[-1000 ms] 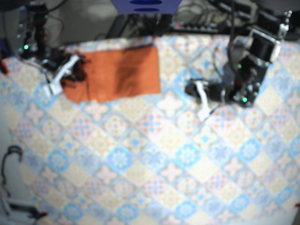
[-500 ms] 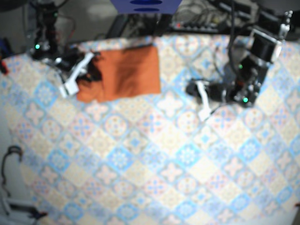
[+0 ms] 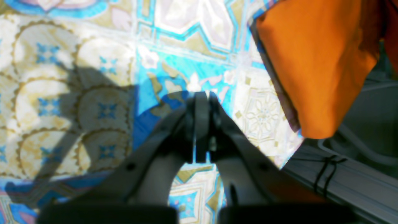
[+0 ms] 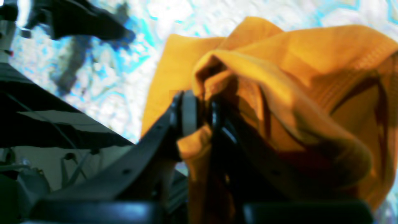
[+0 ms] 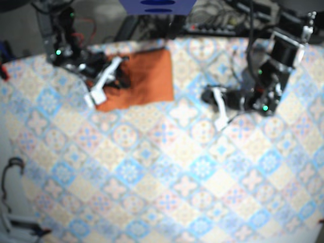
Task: Fold the T-shirt properly
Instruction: 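Fold the held end with the right gripper toward the strip's middle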
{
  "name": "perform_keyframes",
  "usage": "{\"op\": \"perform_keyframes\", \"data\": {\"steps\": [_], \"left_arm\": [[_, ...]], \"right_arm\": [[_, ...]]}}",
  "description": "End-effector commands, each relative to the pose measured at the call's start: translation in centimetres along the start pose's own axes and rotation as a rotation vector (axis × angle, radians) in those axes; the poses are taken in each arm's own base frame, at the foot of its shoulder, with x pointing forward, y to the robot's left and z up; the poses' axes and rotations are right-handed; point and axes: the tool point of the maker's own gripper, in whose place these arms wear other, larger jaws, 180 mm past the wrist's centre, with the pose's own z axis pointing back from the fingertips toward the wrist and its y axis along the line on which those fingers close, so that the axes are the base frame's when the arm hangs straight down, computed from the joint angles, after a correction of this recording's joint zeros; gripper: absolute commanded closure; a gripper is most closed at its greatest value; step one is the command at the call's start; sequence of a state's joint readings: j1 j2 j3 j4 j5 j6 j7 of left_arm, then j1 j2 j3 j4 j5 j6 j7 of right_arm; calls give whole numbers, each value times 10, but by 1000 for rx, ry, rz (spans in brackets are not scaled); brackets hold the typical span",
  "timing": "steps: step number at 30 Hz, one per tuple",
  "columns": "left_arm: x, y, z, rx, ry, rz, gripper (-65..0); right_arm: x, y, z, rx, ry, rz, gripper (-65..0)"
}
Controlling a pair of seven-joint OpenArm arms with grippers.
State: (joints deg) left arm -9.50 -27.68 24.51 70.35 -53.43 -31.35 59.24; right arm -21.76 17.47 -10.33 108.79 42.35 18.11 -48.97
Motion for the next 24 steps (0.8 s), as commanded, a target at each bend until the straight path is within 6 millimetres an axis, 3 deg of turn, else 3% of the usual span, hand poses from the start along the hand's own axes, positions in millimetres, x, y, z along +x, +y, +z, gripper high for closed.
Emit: {"op": "perform_keyframes", "data": {"steps": [1, 12, 21, 24], "left_arm": [[13, 4, 8, 8, -36, -16, 0], [5, 13, 8, 59, 5, -51, 0], [5, 14, 8, 64, 9, -56, 0], [5, 14, 8, 64, 9, -56, 0]], "right_arm": [[15, 9, 0, 31, -49, 29, -14], [-1, 42, -37, -7, 49, 221, -14], [13, 35, -44, -47, 30, 240, -15], [7, 36, -50, -63, 60, 313, -15]]}}
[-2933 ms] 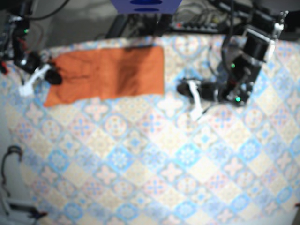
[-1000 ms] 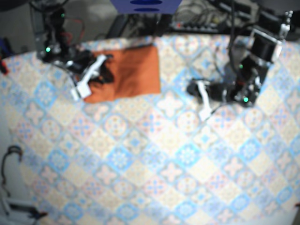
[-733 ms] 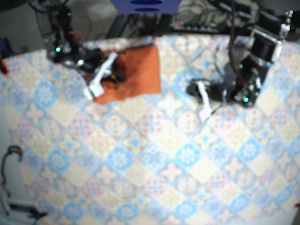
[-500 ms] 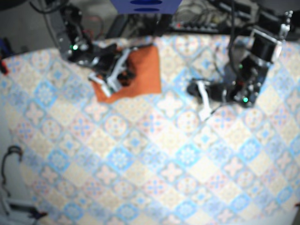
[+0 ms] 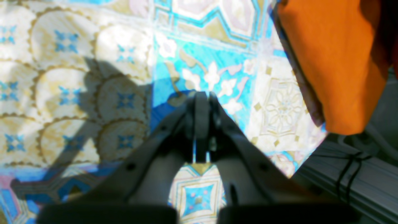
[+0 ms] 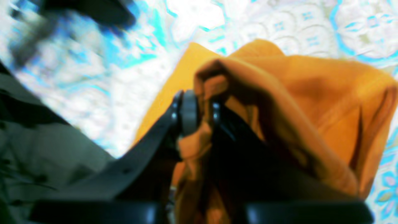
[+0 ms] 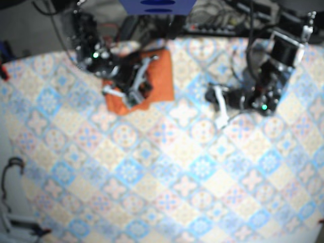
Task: Fold the T-shirt properly
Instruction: 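Fold the held end with the right gripper toward the strip's middle, then press the folded end down with the right gripper and open it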
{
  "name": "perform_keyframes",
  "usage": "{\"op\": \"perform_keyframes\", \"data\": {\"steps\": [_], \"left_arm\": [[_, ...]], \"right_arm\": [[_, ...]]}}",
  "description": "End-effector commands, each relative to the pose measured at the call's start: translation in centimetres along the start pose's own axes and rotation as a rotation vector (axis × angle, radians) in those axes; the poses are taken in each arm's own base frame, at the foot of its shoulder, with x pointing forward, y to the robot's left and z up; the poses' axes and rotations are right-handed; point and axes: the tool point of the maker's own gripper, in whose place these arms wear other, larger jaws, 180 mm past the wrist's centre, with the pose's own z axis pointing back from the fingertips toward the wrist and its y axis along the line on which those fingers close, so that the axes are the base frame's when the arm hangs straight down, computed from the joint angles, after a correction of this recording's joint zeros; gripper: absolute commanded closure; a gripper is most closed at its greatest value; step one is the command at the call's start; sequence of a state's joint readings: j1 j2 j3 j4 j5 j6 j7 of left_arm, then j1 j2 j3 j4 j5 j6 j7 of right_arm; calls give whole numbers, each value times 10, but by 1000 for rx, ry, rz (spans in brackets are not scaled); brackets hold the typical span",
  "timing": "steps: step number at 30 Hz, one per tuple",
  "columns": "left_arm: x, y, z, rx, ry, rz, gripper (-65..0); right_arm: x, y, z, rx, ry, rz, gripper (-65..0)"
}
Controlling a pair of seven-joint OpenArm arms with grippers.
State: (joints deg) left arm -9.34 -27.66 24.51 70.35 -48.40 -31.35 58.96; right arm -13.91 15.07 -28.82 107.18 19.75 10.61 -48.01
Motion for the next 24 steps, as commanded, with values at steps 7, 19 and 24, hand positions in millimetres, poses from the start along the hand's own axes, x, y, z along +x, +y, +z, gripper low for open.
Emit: {"op": "perform_keyframes", "data": {"steps": [7, 19, 24], "left_arm": [[12, 4, 8, 7, -33, -14, 0], [5, 2, 6, 2, -22, -6, 0], [5, 2, 6, 2, -22, -6, 0]], "right_arm": [[-7, 22, -11, 6, 38, 174, -15], [-1, 29, -14, 25, 28, 204, -18], [3, 40, -20, 43, 58, 334, -18]]}}
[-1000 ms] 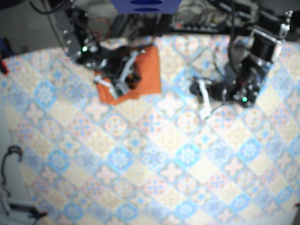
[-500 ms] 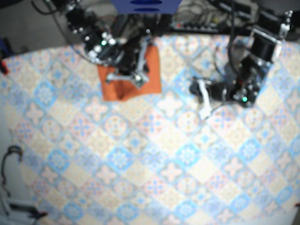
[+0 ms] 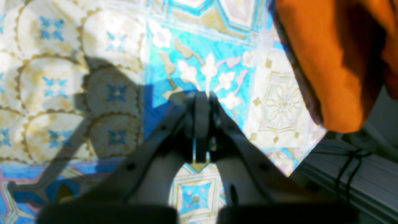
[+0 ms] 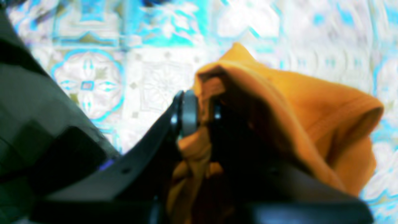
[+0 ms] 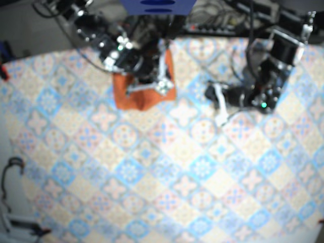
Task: Fold the T-shirt properly
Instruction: 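Press the folded end down with the right gripper and open it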
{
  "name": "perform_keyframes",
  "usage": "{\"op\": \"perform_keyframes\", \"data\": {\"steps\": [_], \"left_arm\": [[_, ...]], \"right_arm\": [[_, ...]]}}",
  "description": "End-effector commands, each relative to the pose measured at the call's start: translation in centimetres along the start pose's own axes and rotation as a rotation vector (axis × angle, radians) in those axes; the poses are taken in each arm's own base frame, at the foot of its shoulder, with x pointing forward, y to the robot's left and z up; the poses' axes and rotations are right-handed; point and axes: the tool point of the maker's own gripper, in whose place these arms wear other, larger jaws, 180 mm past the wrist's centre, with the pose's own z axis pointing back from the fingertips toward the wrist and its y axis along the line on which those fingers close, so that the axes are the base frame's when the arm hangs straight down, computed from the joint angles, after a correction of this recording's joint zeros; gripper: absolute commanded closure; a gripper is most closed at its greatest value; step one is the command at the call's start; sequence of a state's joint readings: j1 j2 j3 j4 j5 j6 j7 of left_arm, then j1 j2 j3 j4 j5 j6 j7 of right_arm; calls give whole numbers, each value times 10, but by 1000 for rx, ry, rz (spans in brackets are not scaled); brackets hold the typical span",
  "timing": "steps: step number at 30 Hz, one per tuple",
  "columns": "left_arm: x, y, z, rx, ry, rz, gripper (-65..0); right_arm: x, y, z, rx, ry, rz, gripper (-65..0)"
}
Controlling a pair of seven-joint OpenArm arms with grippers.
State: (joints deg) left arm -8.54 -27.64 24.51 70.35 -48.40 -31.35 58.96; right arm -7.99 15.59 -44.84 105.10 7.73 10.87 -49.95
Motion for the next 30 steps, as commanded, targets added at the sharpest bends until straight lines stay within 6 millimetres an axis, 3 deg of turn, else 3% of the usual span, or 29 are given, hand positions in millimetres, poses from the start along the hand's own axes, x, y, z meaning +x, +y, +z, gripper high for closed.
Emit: {"op": "perform_keyframes", "data": {"steps": [1, 6, 11, 30], "left_arm": [[12, 4, 8, 8, -32, -14, 0], [12, 4, 8, 8, -32, -14, 0], [12, 4, 8, 8, -32, -14, 0], [4, 12, 14, 27, -18, -10, 0]], "right_arm": [[6, -5, 2, -25, 0, 50, -18], [-5, 1, -4, -103, 101, 299, -19], [-25, 2, -12, -115, 165, 345, -19], [-3, 9, -16, -114, 116, 324, -19]]}}
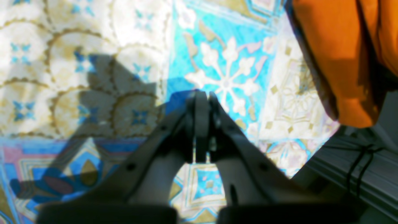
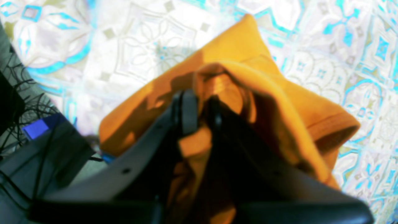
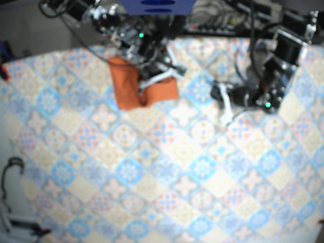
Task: Fold the T-shirt properly
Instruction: 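Press the folded end down with the right gripper and open it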
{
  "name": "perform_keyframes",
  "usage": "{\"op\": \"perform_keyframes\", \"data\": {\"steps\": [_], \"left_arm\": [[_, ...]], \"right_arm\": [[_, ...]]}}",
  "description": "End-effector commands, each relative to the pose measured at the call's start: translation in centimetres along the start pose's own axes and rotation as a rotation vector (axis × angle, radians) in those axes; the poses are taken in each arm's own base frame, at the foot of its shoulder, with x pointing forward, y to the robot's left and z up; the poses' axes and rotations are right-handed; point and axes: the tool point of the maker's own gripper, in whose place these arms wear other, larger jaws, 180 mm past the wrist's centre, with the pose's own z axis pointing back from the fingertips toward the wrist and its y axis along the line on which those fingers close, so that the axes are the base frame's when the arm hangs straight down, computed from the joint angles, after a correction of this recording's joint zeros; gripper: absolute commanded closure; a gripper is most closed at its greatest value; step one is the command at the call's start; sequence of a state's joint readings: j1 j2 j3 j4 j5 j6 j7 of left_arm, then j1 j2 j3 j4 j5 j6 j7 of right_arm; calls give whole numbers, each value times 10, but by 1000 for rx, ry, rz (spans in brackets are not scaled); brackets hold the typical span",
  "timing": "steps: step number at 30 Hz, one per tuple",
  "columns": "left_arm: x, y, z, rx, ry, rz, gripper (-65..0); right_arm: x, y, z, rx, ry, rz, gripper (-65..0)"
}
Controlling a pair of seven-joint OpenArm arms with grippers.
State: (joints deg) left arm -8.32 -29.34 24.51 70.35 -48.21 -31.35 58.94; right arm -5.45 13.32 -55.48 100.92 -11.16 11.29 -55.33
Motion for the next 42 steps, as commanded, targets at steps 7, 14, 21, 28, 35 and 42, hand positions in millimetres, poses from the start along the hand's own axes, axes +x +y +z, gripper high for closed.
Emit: {"op": "perform_keyframes", "data": {"steps": [7, 14, 21, 28, 35, 42], "left_arm": [[12, 2, 7, 1, -36, -10, 0], [12, 2, 7, 1, -36, -10, 0], [12, 2, 7, 1, -36, -10, 0], [12, 2, 7, 1, -36, -10, 0], [11, 4, 7, 8, -31, -15, 0], [4, 12, 7, 54, 6, -47, 0]], "right_arm": [[25, -9, 3, -23, -71, -7, -19], [26, -9, 3, -23, -72, -8, -20], [33, -8, 4, -21, -113, -5, -135], [37, -7, 4, -20, -136, -5, -289], [43, -20, 10, -86, -150, 37, -316], [57, -47, 28, -228, -179, 117, -316]]}}
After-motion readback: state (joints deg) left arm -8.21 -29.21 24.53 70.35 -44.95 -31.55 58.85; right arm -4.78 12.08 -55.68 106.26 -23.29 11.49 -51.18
